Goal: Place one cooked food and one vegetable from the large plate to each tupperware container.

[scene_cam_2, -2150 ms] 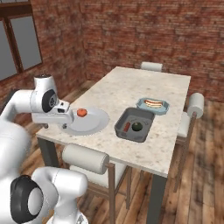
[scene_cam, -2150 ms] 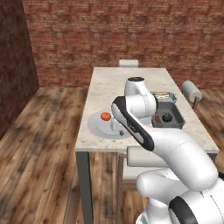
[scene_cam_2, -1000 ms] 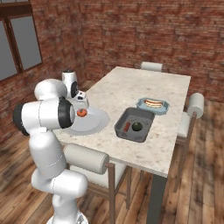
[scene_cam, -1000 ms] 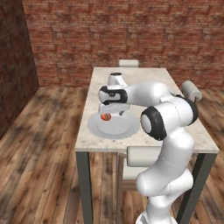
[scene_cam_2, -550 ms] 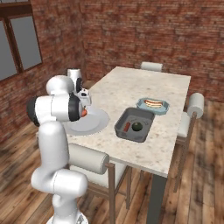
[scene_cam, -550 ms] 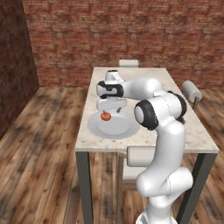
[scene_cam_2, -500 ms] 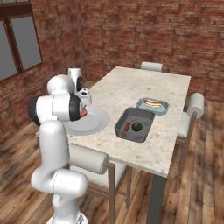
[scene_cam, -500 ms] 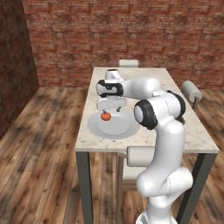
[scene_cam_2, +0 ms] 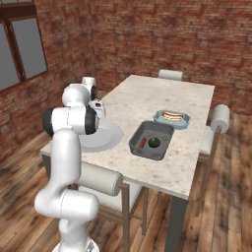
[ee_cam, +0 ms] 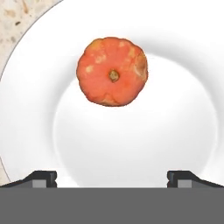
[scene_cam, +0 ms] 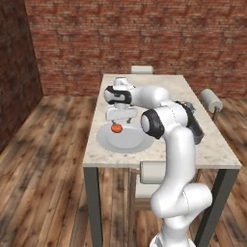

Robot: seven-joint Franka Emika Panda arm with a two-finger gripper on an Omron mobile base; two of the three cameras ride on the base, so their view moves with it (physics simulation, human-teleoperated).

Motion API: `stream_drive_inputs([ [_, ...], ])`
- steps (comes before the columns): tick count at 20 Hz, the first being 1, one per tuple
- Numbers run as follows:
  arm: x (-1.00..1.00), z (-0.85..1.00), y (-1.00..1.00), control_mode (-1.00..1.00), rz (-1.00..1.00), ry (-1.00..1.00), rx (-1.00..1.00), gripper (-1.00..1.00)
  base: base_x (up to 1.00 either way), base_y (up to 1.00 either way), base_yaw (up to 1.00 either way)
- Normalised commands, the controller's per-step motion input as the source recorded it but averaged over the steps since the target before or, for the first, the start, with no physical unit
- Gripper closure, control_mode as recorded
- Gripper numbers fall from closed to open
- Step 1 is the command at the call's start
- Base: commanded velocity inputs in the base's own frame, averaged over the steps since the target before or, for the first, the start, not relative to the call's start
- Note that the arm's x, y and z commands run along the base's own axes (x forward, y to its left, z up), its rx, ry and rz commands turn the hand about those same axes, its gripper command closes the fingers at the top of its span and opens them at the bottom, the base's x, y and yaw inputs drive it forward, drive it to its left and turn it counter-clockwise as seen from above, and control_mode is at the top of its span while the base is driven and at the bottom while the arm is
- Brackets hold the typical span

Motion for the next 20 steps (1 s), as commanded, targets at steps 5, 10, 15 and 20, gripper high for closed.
stream_drive_inputs([
  [5,0.01,-0.41,-0.01,-1.00,0.00,0.00,0.00,-1.00,0.00,0.00,0.00],
  [10,0.00,-0.17,0.00,-1.00,0.00,-0.07,0.00,-1.00,0.00,0.00,0.00],
  [15,0.00,-0.13,0.00,-1.00,0.00,-0.16,0.00,-1.00,0.00,0.00,0.00],
  [20,0.00,-0.23,0.00,-1.00,0.00,-0.15,0.00,-1.00,0.00,0.00,0.00],
])
